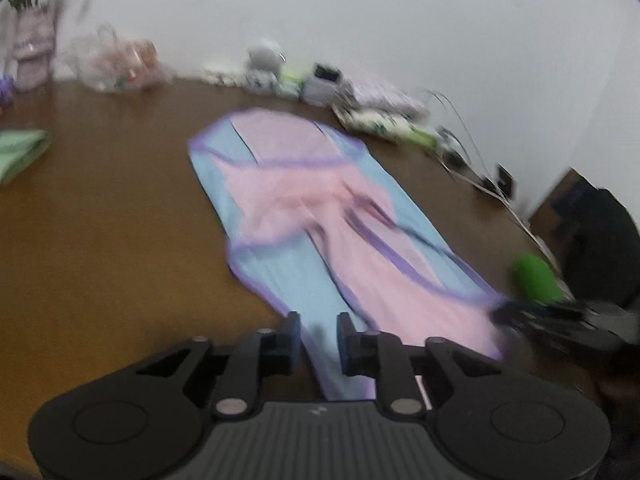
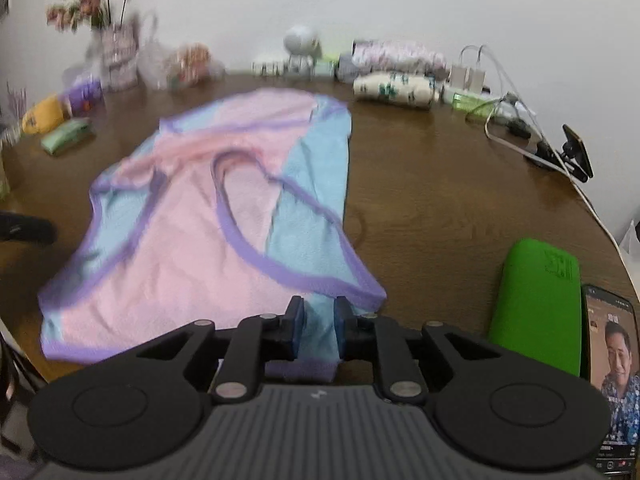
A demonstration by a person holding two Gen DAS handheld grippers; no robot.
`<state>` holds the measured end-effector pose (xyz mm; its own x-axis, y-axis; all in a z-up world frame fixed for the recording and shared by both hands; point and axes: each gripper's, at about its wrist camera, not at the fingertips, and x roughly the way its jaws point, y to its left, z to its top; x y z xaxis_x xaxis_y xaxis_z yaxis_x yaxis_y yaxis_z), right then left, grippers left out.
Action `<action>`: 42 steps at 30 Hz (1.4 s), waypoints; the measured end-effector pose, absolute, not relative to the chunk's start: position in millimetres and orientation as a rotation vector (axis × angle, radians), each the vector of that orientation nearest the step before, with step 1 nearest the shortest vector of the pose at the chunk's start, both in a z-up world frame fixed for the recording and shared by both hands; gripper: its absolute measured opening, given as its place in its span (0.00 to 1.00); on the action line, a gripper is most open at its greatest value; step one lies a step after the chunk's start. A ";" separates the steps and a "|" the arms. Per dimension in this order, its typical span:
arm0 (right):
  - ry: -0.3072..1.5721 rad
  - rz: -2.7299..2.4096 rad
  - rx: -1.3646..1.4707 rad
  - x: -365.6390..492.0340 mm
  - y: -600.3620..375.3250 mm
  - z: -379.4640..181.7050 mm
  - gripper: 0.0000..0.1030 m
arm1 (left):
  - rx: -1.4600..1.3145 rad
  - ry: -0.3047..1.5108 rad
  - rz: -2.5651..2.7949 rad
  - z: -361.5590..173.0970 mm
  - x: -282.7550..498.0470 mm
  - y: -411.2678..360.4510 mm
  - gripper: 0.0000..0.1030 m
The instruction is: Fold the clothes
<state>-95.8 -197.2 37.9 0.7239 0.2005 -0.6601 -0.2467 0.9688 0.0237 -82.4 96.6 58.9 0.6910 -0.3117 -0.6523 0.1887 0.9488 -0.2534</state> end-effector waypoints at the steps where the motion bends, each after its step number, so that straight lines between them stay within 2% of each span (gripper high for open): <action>1: 0.705 0.265 -0.056 -94.6 -196.0 42.0 0.16 | -0.165 0.752 -0.266 57.5 -72.0 96.7 0.34; 2: 0.687 0.288 -0.048 -91.0 -193.0 46.8 0.20 | -0.156 0.750 -0.256 55.3 -60.9 95.7 0.37; 6: 0.660 0.310 -0.070 -57.3 -173.1 57.7 0.34 | -0.085 0.738 -0.174 52.1 -15.2 92.2 0.38; 9: 0.677 0.258 -0.121 -19.5 -153.4 59.0 0.36 | -0.066 0.732 -0.127 52.8 26.3 98.9 0.45; 11: 0.703 0.232 -0.102 9.2 -144.7 60.4 0.37 | -0.055 0.738 -0.100 51.7 54.3 103.2 0.45; 14: 0.749 0.224 -0.005 47.4 -142.7 57.8 0.37 | 0.020 0.756 -0.081 44.8 82.5 98.4 0.32; 18: 0.815 0.172 0.023 85.4 -141.8 42.7 0.35 | 0.075 0.787 -0.113 30.0 94.5 90.7 0.06; 20: 0.825 0.168 0.024 97.8 -140.6 35.8 0.31 | 0.102 0.771 -0.115 24.6 92.7 89.1 0.06; 22: 0.824 0.170 0.020 108.1 -137.5 31.3 0.29 | 0.146 0.752 -0.118 22.1 89.2 86.2 0.06; 25: 0.807 0.196 -0.003 120.7 -126.9 27.9 0.17 | 0.210 0.751 -0.096 21.9 82.9 83.1 0.04; 31: 0.787 0.325 -0.076 145.2 -87.1 25.2 0.14 | 0.221 0.751 -0.031 19.4 25.8 104.4 0.03; 36: 0.785 0.558 -0.141 140.7 -36.7 28.7 0.14 | 0.094 0.814 -0.010 24.2 -66.7 126.3 0.02; 41: 0.802 0.671 -0.151 128.0 -5.5 43.4 0.15 | -0.010 0.814 -0.093 44.4 -120.1 142.3 0.10; 42: 0.805 0.693 -0.153 125.5 0.7 46.4 0.16 | -0.013 0.763 -0.070 51.4 -122.8 149.0 0.18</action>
<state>125.5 0.7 46.4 0.4875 0.5117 -0.7074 -0.6233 0.7714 0.1284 -122.8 149.0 51.4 0.7205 -0.0681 -0.6901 0.0586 0.9976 -0.0373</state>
